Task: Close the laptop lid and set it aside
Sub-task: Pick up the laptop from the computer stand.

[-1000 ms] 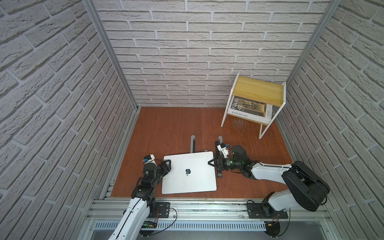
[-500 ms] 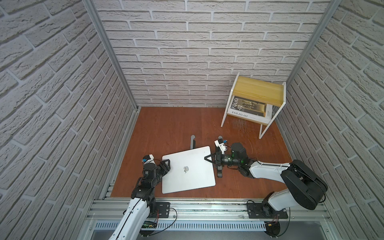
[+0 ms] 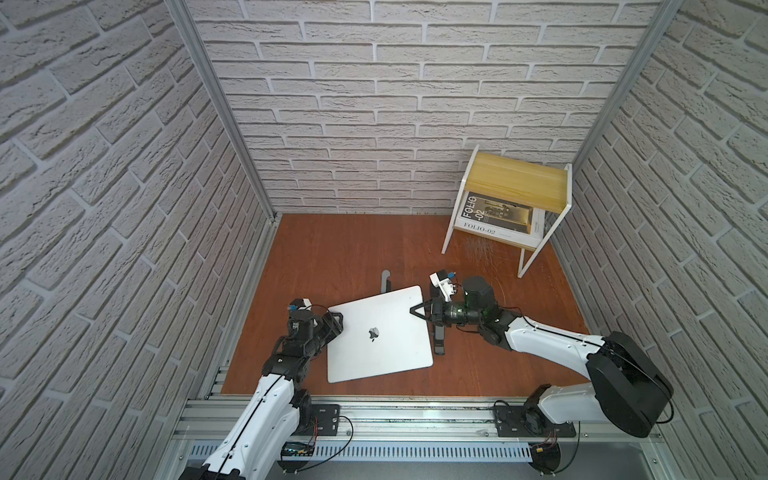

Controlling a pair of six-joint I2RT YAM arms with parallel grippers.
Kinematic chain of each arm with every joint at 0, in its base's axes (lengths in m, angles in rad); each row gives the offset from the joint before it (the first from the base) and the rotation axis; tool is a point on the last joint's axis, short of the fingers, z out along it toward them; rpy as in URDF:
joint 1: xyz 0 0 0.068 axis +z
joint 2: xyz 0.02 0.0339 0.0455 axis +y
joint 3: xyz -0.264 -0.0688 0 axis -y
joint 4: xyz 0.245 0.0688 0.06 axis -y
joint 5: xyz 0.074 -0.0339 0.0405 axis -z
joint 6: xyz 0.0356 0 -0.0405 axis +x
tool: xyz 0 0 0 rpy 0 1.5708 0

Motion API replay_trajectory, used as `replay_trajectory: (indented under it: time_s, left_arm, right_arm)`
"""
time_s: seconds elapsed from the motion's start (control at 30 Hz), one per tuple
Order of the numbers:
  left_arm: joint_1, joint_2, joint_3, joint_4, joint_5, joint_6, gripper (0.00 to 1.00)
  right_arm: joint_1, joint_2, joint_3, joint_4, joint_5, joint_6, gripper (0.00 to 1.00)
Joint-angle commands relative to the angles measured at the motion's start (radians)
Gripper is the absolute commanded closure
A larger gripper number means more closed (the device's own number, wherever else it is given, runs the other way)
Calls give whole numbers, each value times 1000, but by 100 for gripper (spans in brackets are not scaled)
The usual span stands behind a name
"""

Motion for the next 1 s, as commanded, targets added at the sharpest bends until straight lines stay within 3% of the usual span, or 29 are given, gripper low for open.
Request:
replay_trajectory:
  time_s: [0.0,0.3,0.57,0.87,0.97]
  left_arm:
    - [-26,-7,95,134,129,18,32]
    - [-27,-15,242,34,101,56,29]
    - [-27,33,323,71,114,57,27]
    - [-18,137,357,119,143,74,24]
    - [13,167,371,181,207,63,24]
  right_arm:
    - [2,-35,45,-62,-26,-45,97]
    - [-88,-103,101,-130,-63,-48,97]
    - [-207,-196,180,-234,-100,-70,97]
    - [-216,-199,288,-219,-129,-36,97]
    - [-228,-209,332,-239,-138,-40,97]
